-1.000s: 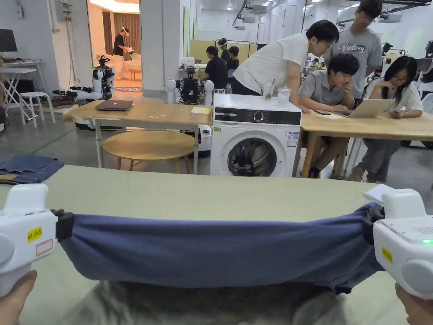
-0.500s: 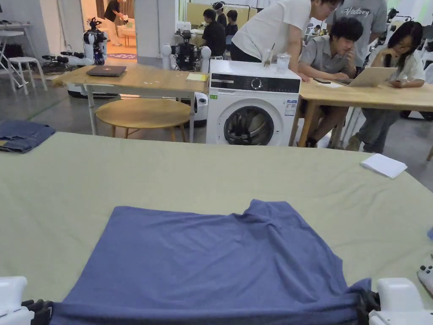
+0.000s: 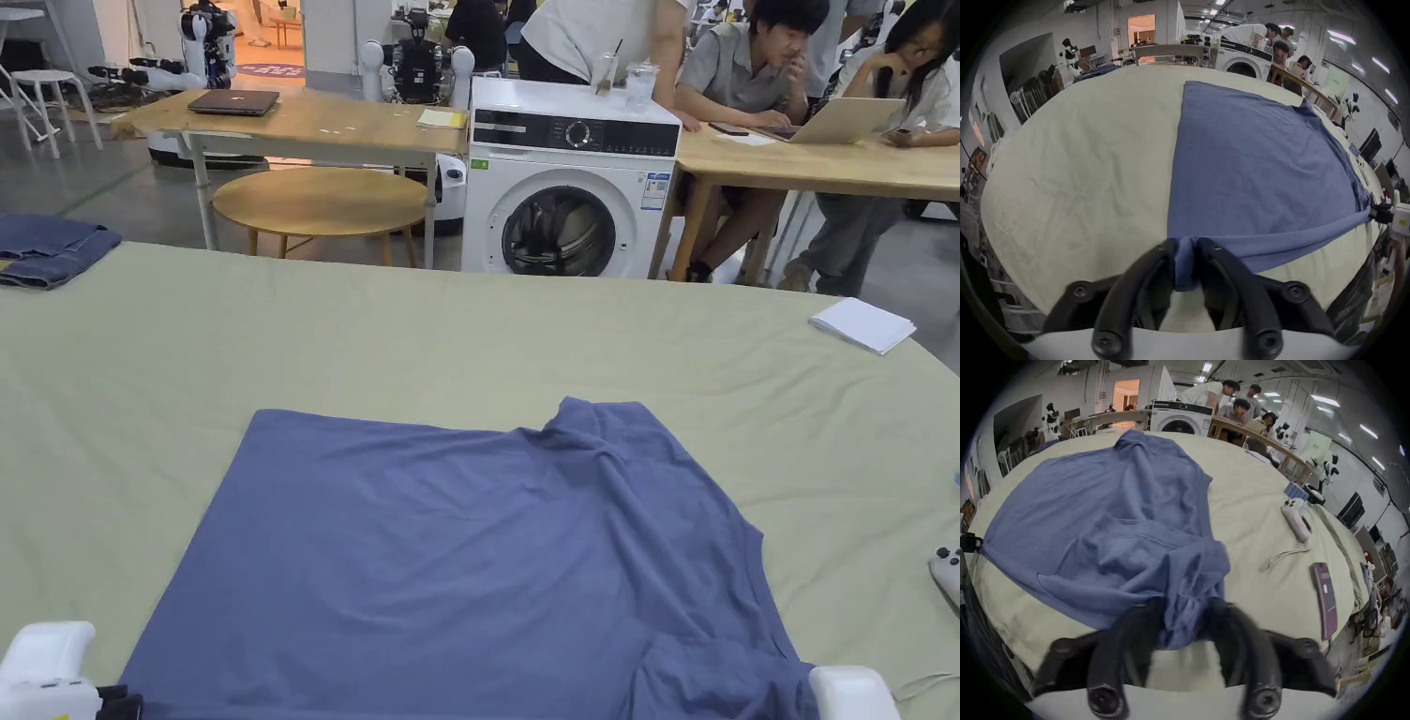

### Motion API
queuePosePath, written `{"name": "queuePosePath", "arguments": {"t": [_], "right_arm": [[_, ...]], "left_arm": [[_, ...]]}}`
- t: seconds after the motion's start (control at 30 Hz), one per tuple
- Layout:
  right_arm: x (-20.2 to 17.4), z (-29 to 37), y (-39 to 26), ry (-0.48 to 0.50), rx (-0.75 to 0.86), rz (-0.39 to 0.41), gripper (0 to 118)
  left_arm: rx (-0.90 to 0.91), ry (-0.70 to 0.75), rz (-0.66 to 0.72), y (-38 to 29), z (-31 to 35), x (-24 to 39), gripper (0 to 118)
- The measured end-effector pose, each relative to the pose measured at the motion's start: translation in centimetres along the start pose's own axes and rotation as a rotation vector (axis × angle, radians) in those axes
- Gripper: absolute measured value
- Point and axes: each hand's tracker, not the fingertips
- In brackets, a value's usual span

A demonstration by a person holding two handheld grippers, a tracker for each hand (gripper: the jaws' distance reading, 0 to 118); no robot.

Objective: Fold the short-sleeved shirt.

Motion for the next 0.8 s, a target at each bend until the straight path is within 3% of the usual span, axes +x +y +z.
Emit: {"name": "queuePosePath", "arguments": {"t": [0.07,0.23,0.43,0.5,0.53,0.57,0.63,0.67,0.7,0.8], "right_arm": [[0.0,1.2,0.9,-0.002,0.056,-0.035,62],[-1.4,4.5,4.4,0.094,0.263,-0.135,62],[-7.3,7.3,7.8,0.095,0.554,-0.135,59],[-9.0,8.2,8.3,0.049,0.638,-0.135,32],[-9.9,8.6,8.3,0.032,0.678,-0.128,21],[-10.4,9.0,8.4,0.036,0.698,-0.111,17],[-11.1,9.5,8.6,0.061,0.721,-0.105,15],[-11.4,9.7,8.6,0.08,0.732,-0.103,5],[-11.6,9.8,8.7,0.079,0.731,-0.101,0],[-12.0,10.0,8.9,0.094,0.719,-0.119,0]], "left_arm": [[0.04,0.0,0.019,0.4,1.5,0.4,33],[0.268,-0.048,-0.004,3.0,5.5,2.9,34],[0.534,-0.028,-0.087,5.6,8.1,8.0,34],[0.604,-0.021,-0.109,6.0,7.8,8.6,30],[0.625,-0.027,-0.117,6.1,8.1,9.2,23],[0.645,-0.038,-0.13,6.2,8.4,9.8,13],[0.641,-0.028,-0.133,6.4,8.5,10.7,9],[0.646,-0.026,-0.134,6.4,8.6,11.0,0],[0.66,-0.033,-0.137,6.2,8.7,11.1,0],[0.632,-0.027,-0.149,6.3,8.4,11.3,0]]}}
